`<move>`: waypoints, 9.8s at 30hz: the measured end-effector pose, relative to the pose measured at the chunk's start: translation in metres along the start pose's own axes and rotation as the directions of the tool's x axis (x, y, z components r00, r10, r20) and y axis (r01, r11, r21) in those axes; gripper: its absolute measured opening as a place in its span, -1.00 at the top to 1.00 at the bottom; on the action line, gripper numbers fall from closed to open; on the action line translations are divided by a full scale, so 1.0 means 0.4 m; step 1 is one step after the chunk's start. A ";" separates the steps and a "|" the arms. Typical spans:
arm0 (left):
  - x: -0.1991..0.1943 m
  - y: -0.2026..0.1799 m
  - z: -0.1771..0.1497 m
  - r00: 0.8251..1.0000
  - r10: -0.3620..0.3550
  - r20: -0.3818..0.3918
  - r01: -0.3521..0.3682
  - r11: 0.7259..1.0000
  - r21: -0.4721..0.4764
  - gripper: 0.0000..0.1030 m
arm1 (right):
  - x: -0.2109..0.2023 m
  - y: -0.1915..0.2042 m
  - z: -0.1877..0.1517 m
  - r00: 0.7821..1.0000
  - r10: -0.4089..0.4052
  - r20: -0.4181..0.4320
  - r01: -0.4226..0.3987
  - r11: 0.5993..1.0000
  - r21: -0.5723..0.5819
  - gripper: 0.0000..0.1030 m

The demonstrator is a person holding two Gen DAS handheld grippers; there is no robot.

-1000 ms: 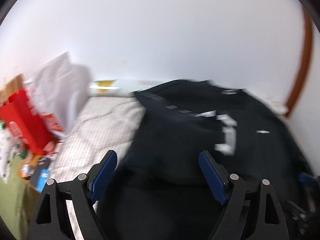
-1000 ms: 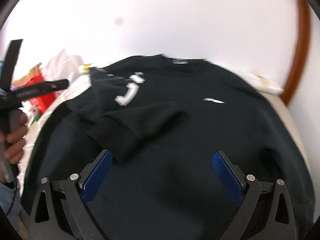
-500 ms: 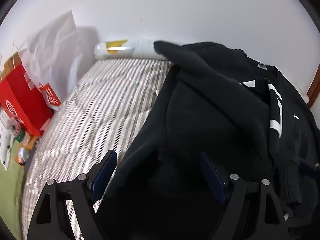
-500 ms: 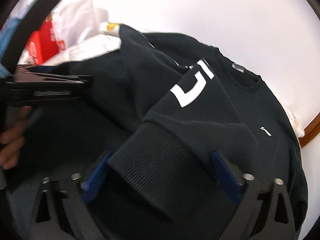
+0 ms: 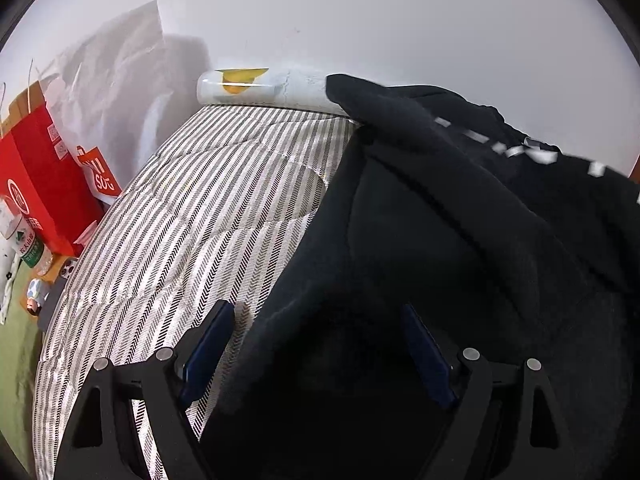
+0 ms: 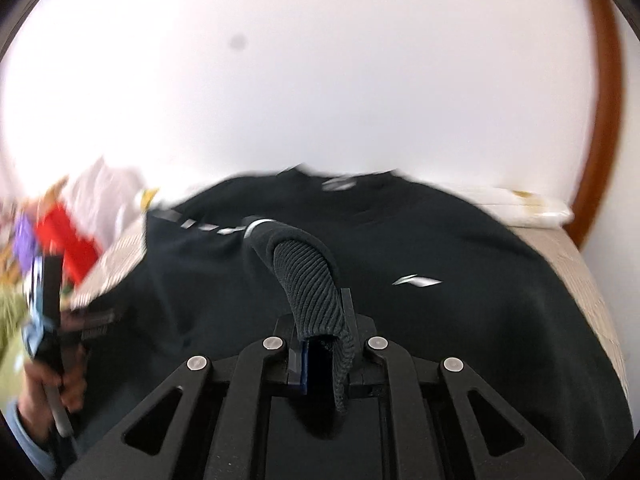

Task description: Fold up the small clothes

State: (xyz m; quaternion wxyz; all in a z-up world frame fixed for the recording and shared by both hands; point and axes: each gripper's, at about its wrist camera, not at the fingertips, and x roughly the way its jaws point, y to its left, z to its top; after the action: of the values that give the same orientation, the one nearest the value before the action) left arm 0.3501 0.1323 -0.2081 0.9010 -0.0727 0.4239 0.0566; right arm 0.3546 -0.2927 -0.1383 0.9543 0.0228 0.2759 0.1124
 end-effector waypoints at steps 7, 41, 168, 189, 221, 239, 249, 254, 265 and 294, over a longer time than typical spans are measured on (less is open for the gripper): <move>0.000 0.009 0.003 1.000 0.000 0.004 0.000 1.000 -0.018 -0.64 | 0.004 -0.191 0.023 1.000 -0.008 -0.015 0.011 0.979 0.203 0.79; -0.112 0.070 -0.045 0.999 0.020 0.039 -0.025 0.993 0.118 -0.60 | 0.171 0.130 0.139 0.990 0.111 -0.083 -0.116 0.992 -0.053 -0.15; -0.426 -0.024 -0.138 0.991 -0.090 0.096 0.092 0.996 -0.017 -0.39 | -0.715 -0.477 0.025 0.896 -0.389 0.213 0.323 0.902 0.286 0.59; -0.284 0.142 0.005 0.992 -0.012 0.128 0.019 0.998 -0.058 -0.39 | -0.188 0.321 0.364 0.984 0.111 0.140 -0.084 0.980 -0.180 0.58; -0.184 -0.131 0.050 0.958 -0.287 0.009 0.284 0.951 0.121 -0.39 | -0.010 0.087 0.012 0.988 0.007 -0.156 -0.042 0.975 -0.220 -0.63; -0.088 -0.125 0.075 0.987 -0.151 0.052 0.149 0.988 0.037 0.50 | -0.116 -0.190 -0.198 0.972 0.008 -0.236 0.015 0.996 0.093 -0.62; 0.011 -0.004 0.068 0.940 -0.329 -0.088 0.311 0.936 -0.166 0.35 | -0.068 -0.158 -0.200 0.965 -0.034 -0.258 0.040 0.999 0.019 -0.37; 0.046 -0.067 0.088 0.946 -0.305 -0.110 0.294 0.950 -0.106 0.31 | -0.029 -0.175 -0.211 0.956 -0.026 -0.292 0.037 0.999 0.032 -0.14; -0.010 -0.041 0.155 0.944 -0.330 0.031 0.331 0.935 -0.126 0.85 | 0.036 -0.115 -0.167 0.972 0.017 -0.235 -0.029 0.998 -0.047 0.03; -0.041 -0.099 0.159 0.978 -0.181 0.107 0.179 0.983 0.030 0.86 | 0.110 -0.199 -0.128 0.950 -0.262 -0.168 0.267 0.964 0.007 0.14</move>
State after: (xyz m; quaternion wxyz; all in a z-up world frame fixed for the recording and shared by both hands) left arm 0.3943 0.1041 -0.1519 0.9250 -0.0986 0.3660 -0.0257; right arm 0.3796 -0.3612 -0.2127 0.9340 -0.0097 0.3566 -0.0190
